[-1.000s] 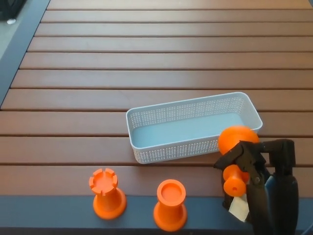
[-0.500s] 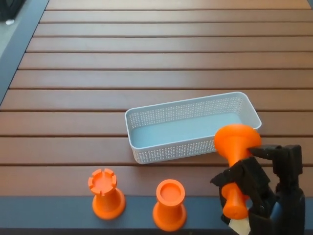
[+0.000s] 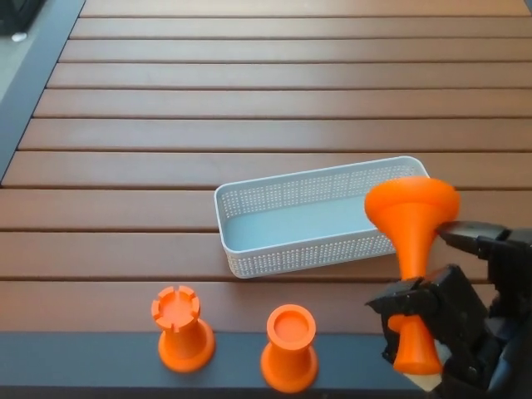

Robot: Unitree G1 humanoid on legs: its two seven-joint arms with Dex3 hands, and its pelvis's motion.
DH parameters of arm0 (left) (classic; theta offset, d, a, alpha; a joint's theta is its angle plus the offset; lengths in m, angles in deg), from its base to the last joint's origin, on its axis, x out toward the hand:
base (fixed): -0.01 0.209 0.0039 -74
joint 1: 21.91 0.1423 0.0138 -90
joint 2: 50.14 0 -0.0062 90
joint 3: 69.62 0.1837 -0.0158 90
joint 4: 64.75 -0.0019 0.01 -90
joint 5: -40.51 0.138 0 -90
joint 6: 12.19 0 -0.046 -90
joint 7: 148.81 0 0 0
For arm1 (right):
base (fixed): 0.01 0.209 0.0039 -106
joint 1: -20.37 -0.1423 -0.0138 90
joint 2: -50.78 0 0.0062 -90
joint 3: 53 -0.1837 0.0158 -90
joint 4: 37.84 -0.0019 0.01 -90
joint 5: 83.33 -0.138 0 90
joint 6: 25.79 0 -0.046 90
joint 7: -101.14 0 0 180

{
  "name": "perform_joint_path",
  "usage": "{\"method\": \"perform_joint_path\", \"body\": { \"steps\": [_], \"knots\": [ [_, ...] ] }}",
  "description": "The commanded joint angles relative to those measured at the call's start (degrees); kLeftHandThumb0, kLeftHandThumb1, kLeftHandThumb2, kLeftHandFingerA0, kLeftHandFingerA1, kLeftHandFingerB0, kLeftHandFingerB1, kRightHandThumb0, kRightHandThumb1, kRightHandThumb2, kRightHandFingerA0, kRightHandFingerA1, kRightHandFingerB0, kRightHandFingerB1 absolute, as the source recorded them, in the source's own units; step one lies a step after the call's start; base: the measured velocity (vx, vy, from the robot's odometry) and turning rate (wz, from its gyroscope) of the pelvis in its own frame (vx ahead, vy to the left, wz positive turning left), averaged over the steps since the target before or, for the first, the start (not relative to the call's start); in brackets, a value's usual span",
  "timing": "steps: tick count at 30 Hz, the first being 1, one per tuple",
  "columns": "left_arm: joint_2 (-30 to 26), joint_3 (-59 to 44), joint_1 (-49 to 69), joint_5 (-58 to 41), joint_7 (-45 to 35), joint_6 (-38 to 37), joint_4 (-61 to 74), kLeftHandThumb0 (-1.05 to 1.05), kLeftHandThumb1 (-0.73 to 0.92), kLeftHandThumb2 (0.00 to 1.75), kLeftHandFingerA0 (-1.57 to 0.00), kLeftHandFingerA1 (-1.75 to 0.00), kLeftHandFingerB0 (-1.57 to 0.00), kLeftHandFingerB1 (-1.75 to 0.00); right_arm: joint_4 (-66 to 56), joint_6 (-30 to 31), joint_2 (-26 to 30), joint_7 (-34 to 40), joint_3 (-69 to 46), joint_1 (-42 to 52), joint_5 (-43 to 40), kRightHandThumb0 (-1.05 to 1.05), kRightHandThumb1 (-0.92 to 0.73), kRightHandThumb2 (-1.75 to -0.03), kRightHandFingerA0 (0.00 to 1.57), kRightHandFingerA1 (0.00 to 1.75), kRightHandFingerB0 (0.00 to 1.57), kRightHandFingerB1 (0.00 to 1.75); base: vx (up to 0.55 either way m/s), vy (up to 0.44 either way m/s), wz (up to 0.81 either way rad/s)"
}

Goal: Using the right hand to place 3 different shape and weight chess pieces into a small container

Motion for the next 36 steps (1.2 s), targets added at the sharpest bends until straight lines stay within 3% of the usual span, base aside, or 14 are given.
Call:
{"method": "perform_joint_path", "body": {
  "steps": [1, 7, 8, 12, 13, 16, 19, 25, 26, 36],
  "knots": [
    [1.01, -0.22, 0.21, 1.17, -1.30, 1.56, 0.41, -0.20, 0.05, 1.50, -1.41, -1.30, -1.44, -1.25, -1.72, -1.50, 1.77, -8.26, -3.88, -2.83, -5.42, -0.12, -0.56, -1.44, 0.86, 1.75, 0.65, 1.75, 0.00, 0.000, 0.00],
    [0.96, -0.43, 0.37, 1.31, -1.35, 1.54, 0.47, -0.20, 0.05, 1.50, -1.41, -1.30, -1.44, -1.25, -1.92, -2.25, 1.10, -9.45, -4.66, -2.46, -5.52, -0.12, -0.56, -1.44, 0.86, 1.75, 0.65, 1.75, 0.00, 0.000, 0.00],
    [0.60, 0.58, 0.46, 2.71, 0.13, 1.35, 0.43, -0.29, 0.13, 1.46, -1.39, -1.30, -1.42, -1.26, -0.71, -3.13, 1.88, -11.21, -5.94, -4.14, -7.74, -0.13, -0.56, -1.31, 0.84, 1.75, 0.63, 1.75, 0.00, 0.000, 0.00],
    [0.01, 2.41, 0.62, 4.66, 2.53, 1.07, 0.37, -0.29, 0.13, 1.46, -1.39, -1.30, -1.42, -1.26, 1.31, -4.86, 2.89, -14.18, -8.19, -6.75, -11.19, -0.13, -0.56, -1.31, 0.84, 1.75, 0.63, 1.75, 0.00, 0.000, 0.00],
    [0.11, 2.28, 0.53, 4.36, 2.51, 1.44, 0.28, -0.27, 0.14, 1.34, -1.34, -1.31, -1.40, -1.27, 2.48, -4.94, 3.52, -16.28, -8.57, -8.09, -12.58, -0.14, -0.44, -1.42, 0.87, 1.75, 0.69, 1.75, 0.00, 0.000, 0.00],
    [0.25, 2.19, 0.40, 3.87, 2.58, 1.98, 0.14, -0.27, 0.14, 1.34, -1.34, -1.31, -1.40, -1.27, 4.38, -5.40, 4.31, -19.83, -9.40, -10.16, -14.83, -0.14, -0.44, -1.42, 0.87, 1.75, 0.69, 1.75, 0.00, 0.000, 0.00],
    [0.23, 1.79, 0.29, 3.12, 1.54, 2.03, 0.58, -0.24, 0.17, 1.39, -1.36, -1.28, -1.40, -1.27, 7.69, -6.20, 4.87, -26.95, -9.87, -12.06, -22.18, -0.12, -0.45, -1.42, 0.87, 1.75, 0.72, 1.73, 0.00, 0.000, 0.00],
    [0.22, 0.92, 0.51, 2.44, 1.27, 1.36, 0.46, -0.25, 0.13, 1.40, -1.39, -1.29, -1.43, -1.27, 10.27, -6.71, 4.85, -31.75, -10.67, -13.70, -25.74, -0.09, -0.48, -1.33, 0.85, 1.75, 0.75, 1.71, 0.00, 0.000, 0.00],
    [0.31, -0.45, 0.58, 0.82, -1.17, 0.84, 0.31, -0.08, 0.42, 1.20, -1.41, -1.30, -1.41, -1.29, 11.92, -7.11, 4.95, -32.73, -10.83, -14.61, -26.69, -0.08, -0.48, -1.32, 0.86, 1.75, 0.77, 1.68, 0.00, 0.000, 0.00],
    [1.32, -6.08, -0.47, -2.27, -6.46, -1.53, 0.62, -0.04, 0.35, 1.18, -1.44, -1.32, -1.46, -1.32, 14.15, -7.71, 4.19, -36.69, -12.25, -15.46, -27.78, -0.07, -0.49, -1.31, 0.84, 1.75, 0.76, 1.67, 0.00, 0.000, 0.00]
  ]
}}
